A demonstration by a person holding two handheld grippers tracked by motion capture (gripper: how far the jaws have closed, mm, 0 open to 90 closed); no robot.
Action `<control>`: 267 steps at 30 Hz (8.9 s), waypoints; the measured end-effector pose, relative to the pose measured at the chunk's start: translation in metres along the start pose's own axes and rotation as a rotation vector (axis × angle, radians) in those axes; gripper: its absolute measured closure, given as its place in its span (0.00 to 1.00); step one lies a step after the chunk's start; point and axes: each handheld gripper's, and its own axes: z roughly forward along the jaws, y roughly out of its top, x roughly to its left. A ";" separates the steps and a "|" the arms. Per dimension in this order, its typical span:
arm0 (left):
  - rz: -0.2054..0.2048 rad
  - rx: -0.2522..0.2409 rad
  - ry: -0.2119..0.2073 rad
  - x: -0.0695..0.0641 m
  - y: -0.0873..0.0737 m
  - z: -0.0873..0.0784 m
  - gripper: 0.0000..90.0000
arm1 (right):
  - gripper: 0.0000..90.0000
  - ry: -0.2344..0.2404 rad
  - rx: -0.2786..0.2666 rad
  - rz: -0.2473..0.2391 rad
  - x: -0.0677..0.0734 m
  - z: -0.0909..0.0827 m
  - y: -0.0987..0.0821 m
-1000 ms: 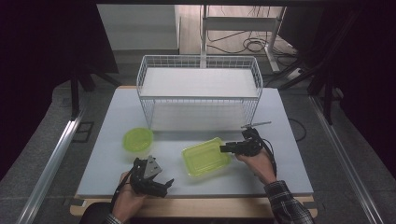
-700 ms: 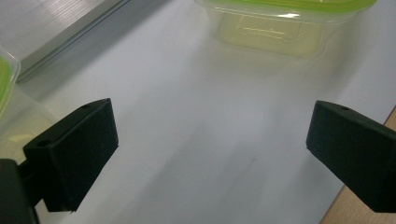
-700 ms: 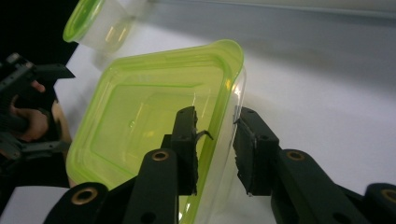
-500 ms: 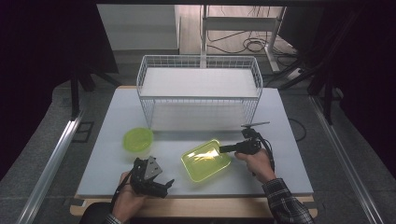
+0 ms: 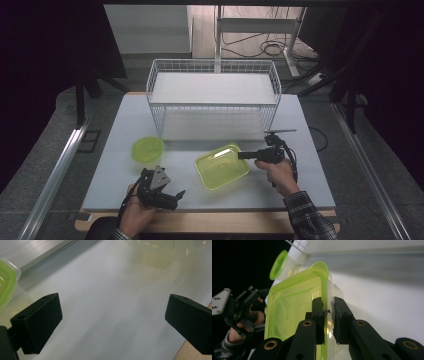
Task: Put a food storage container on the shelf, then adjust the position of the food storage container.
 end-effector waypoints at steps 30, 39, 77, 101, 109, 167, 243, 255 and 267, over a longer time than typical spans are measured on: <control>0.018 0.037 -0.008 -0.003 -0.001 0.005 0.00 | 0.89 0.064 -0.136 0.001 0.030 -0.041 0.038; 0.026 0.039 -0.008 -0.004 -0.001 0.005 0.00 | 0.89 0.076 -0.160 -0.015 0.046 -0.047 0.056; 0.041 0.045 -0.003 -0.004 -0.001 0.006 0.00 | 0.89 0.019 -0.330 -0.041 0.093 -0.062 0.133; 0.017 0.025 -0.004 0.000 -0.001 0.003 0.00 | 0.89 -0.134 -0.421 -0.035 0.098 -0.037 0.168; 0.020 0.026 -0.005 0.000 -0.002 0.003 0.00 | 0.89 -0.168 -0.437 -0.021 0.095 -0.031 0.172; -0.070 -0.032 -0.026 0.007 -0.001 -0.005 0.03 | 0.26 -0.325 -0.338 -0.333 0.105 -0.047 0.145; -0.023 0.010 0.021 0.011 -0.003 -0.006 0.04 | 0.00 -0.508 -0.171 -0.585 0.054 -0.032 -0.043; -0.011 0.020 0.021 0.010 -0.003 -0.005 0.04 | 0.00 -0.501 -0.121 -0.571 0.038 -0.020 -0.070; -0.087 0.007 0.023 0.029 0.007 -0.015 0.04 | 0.01 -0.518 -0.095 -0.550 0.021 -0.020 -0.070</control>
